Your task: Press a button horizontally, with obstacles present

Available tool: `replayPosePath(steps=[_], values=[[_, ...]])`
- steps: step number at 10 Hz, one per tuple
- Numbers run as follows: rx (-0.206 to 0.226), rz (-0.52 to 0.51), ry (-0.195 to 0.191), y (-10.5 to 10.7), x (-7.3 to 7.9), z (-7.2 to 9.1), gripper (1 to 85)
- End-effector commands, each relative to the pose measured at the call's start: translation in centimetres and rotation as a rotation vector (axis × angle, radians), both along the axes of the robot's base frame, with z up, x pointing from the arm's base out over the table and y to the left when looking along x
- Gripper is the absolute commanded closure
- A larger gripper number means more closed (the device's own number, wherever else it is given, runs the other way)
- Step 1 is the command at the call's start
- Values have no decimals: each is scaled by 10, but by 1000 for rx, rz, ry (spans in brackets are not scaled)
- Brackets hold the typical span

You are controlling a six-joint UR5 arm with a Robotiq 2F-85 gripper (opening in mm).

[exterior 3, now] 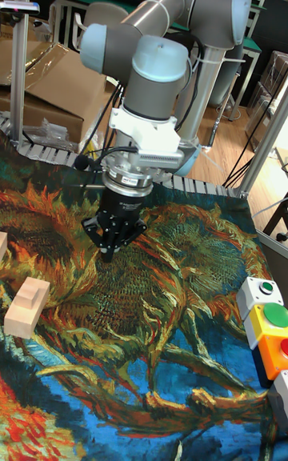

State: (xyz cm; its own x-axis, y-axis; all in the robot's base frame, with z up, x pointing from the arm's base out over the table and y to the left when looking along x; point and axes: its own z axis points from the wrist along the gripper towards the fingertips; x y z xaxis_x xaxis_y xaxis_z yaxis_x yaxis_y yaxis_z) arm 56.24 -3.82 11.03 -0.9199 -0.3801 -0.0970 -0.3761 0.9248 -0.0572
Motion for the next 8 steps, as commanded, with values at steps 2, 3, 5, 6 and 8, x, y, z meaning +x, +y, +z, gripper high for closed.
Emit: replayPosePath(steps=[2, 3, 5, 6, 8], values=[[17, -56, -2, 20, 3, -5, 797], [26, -59, 7, 24, 2, -4, 797], [63, -61, 14, 33, 0, -3, 810], [80, -62, 15, 36, 0, -2, 833], [75, -68, 32, 35, -4, -3, 843]])
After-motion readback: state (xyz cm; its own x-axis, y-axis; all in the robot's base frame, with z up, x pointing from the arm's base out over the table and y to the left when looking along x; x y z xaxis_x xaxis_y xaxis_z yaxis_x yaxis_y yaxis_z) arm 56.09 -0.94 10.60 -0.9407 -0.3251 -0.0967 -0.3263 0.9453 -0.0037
